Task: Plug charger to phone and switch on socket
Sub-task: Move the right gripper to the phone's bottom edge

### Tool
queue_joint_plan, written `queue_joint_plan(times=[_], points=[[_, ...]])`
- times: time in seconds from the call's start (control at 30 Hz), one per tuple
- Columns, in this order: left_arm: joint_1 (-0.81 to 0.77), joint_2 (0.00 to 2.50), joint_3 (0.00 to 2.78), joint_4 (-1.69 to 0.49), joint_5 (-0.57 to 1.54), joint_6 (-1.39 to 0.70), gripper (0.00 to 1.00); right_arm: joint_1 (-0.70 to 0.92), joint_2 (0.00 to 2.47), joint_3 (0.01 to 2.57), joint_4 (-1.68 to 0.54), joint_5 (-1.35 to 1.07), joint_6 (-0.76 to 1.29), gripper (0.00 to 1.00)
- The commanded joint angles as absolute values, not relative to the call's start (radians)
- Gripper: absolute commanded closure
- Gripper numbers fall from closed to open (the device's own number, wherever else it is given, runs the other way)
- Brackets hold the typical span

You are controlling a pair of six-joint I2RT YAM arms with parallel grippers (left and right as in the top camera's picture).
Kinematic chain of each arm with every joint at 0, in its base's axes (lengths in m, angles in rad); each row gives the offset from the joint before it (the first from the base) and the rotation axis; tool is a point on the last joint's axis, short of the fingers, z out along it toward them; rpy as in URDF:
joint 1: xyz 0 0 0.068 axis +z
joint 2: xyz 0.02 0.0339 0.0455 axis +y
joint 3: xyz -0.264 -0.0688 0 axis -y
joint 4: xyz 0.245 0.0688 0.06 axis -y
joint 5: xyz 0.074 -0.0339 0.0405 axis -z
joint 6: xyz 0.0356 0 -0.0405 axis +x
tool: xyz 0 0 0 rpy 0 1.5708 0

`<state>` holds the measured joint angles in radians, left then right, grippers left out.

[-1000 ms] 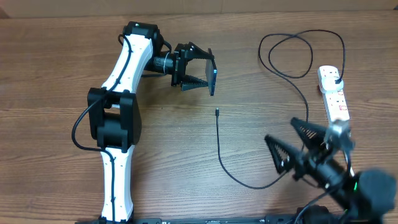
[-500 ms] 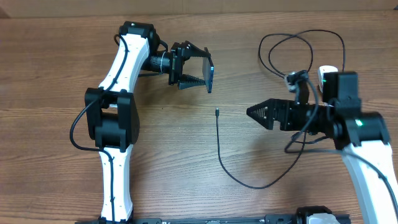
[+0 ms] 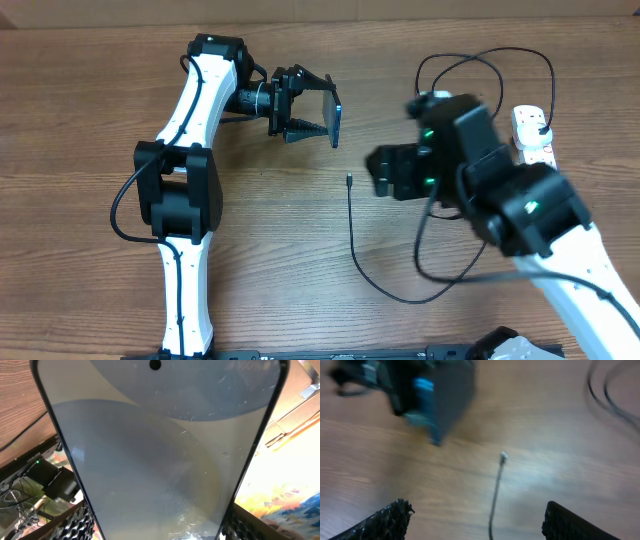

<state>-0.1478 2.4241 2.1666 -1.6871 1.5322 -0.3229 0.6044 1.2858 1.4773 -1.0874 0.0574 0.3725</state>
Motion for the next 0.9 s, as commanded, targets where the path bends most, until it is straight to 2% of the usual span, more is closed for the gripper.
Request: queue_joint_plan(times=[0.0,0.2,0.6,0.7,0.87], points=[[-0.137,2.412,2.189,-1.691,1.582,-0.340,0.34,0.698,1.304,1.498,-1.038,0.257,0.420,0.14],[-0.137,2.412,2.189,-1.691,1.577,-0.336,0.34,0.773,1.399,1.499,-0.913,0.299,0.424,0.17],[-0.146,2.412,2.189,-1.690,1.515,-0.336,0.34,0.775,1.512,1.499,-0.823,0.315,0.497,0.18],[-0.148,2.412,2.189,-1.690,1.516,-0.337,0.34,0.775,1.515,1.499,-0.800,0.359,0.498,0.25],[-0.150,2.412,2.189,-1.690,1.516,-0.336,0.34,0.775,1.551,1.498,-0.789,0.411,0.498,0.27]])
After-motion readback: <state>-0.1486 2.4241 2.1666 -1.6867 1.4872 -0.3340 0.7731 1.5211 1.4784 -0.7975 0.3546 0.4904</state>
